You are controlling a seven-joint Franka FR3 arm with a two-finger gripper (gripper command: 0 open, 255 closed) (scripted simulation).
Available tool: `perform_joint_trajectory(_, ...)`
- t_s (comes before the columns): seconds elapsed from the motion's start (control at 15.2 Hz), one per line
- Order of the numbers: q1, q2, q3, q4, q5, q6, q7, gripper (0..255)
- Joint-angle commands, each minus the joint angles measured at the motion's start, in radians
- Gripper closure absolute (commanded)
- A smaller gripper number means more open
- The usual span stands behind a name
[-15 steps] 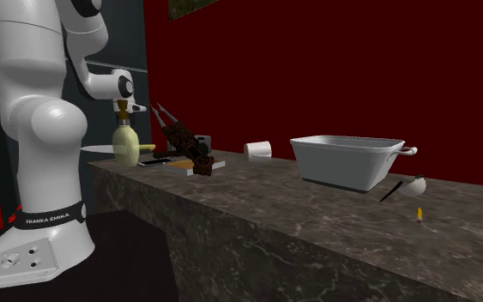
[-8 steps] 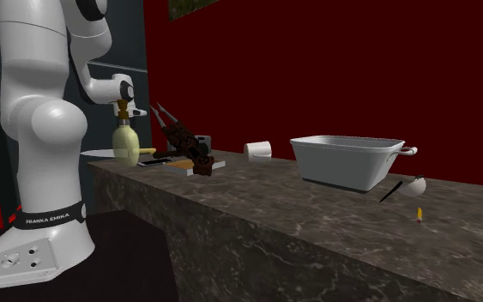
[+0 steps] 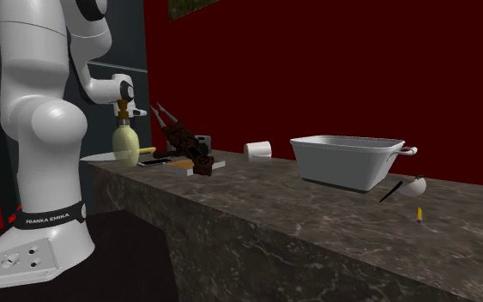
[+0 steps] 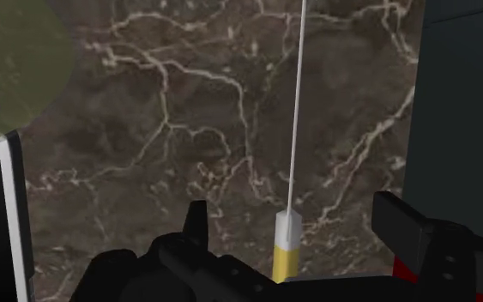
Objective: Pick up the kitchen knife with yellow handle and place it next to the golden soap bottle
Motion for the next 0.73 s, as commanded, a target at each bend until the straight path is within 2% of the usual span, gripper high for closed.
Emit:
perform_joint_trajectory(0.0,0.000,0.000,0.000,0.000,0.000,0.000,0.000,0)
perform_joint_trajectory(0.26,-0.005,-0.097,0.000,0.052,0.086,-0.124,-0.062,0)
perform_joint_trajectory(0.66,-0.005,-0.097,-0.001,0.052,0.086,-0.125,-0.062,0)
